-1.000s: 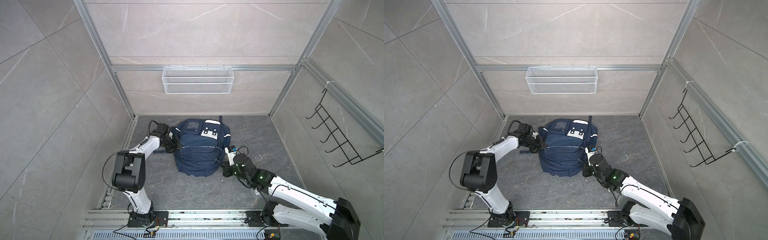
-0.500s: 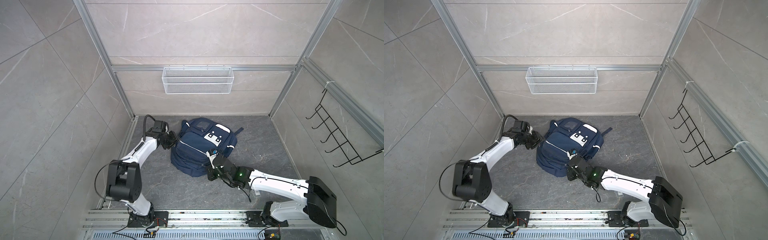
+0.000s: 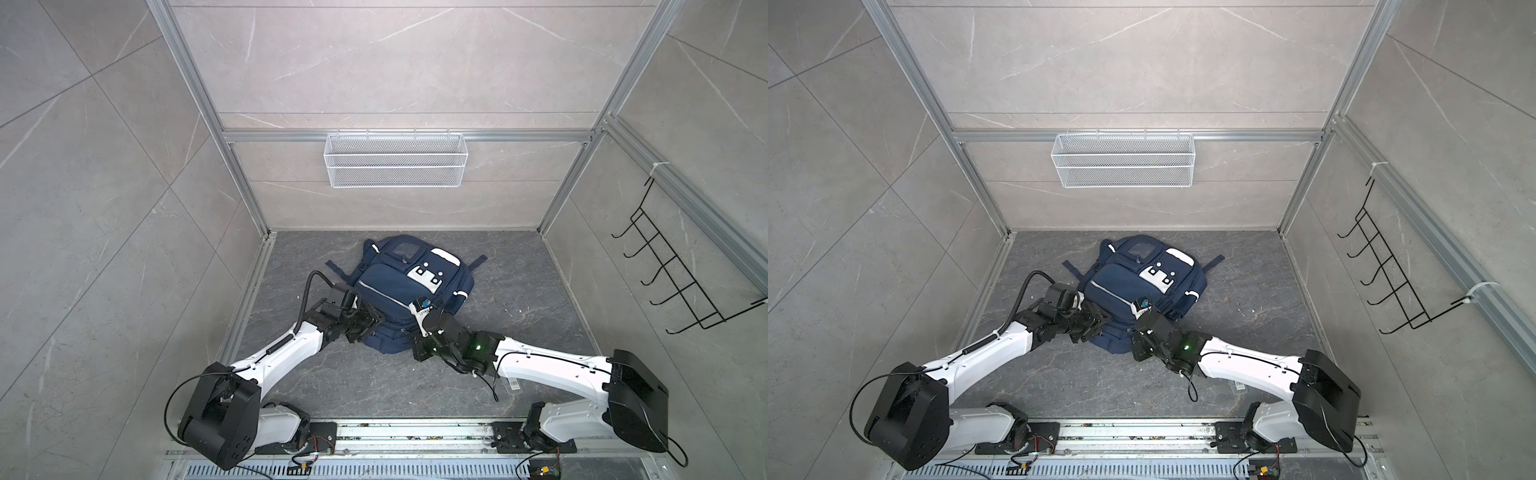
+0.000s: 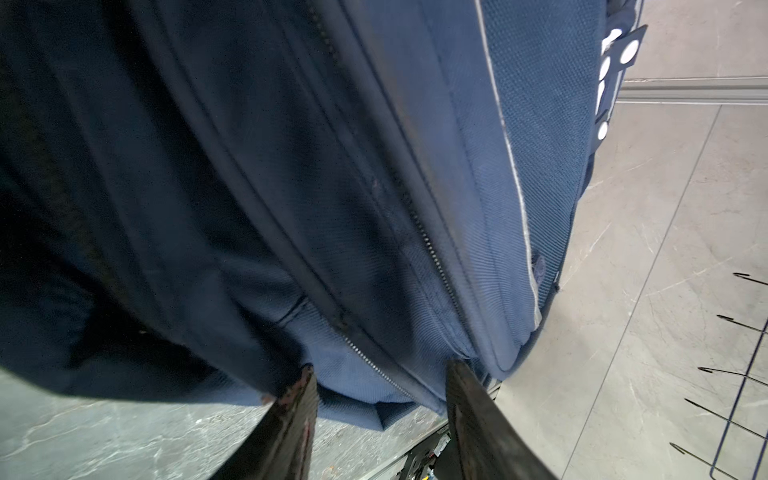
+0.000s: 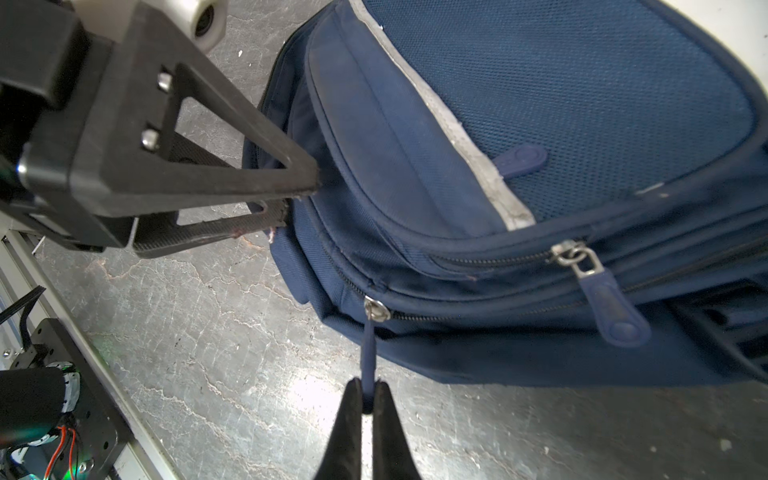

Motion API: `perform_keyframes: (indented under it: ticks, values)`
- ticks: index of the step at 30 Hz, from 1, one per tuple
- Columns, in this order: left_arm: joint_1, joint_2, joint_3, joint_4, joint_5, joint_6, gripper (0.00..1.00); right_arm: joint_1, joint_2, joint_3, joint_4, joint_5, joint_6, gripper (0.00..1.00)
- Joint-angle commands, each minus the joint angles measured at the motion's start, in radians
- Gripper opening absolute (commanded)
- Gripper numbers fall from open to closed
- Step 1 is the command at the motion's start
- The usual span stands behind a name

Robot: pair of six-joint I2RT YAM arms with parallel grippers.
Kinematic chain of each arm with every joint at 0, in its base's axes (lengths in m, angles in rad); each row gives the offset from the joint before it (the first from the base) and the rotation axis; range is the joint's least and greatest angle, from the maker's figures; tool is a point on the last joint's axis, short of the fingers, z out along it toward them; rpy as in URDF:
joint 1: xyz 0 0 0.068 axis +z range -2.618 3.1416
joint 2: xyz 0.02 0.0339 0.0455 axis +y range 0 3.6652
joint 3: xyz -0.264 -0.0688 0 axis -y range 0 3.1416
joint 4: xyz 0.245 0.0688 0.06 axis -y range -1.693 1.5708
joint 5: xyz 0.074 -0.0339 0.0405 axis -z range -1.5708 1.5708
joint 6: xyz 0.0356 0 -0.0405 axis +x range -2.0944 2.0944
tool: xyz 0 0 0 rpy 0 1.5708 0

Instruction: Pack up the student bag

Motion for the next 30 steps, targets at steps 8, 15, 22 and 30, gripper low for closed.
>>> perform_keyframes:
  ticks: [8,15,22,30]
  values:
    - [-0.005,0.111,0.025,0.179,-0.009,-0.065,0.49,0.005,-0.005,0.027,0.012,-0.025,-0.011,0.00]
    - [-0.004,0.105,0.028,0.146,-0.005,-0.037,0.15,0.005,-0.043,0.014,-0.013,0.033,-0.005,0.00]
    - [0.015,0.076,0.034,0.095,-0.001,0.001,0.00,-0.025,-0.094,-0.034,-0.072,0.095,0.000,0.00]
    - [0.084,-0.006,0.004,0.025,0.019,0.043,0.00,-0.293,-0.164,-0.100,-0.156,0.073,0.000,0.00]
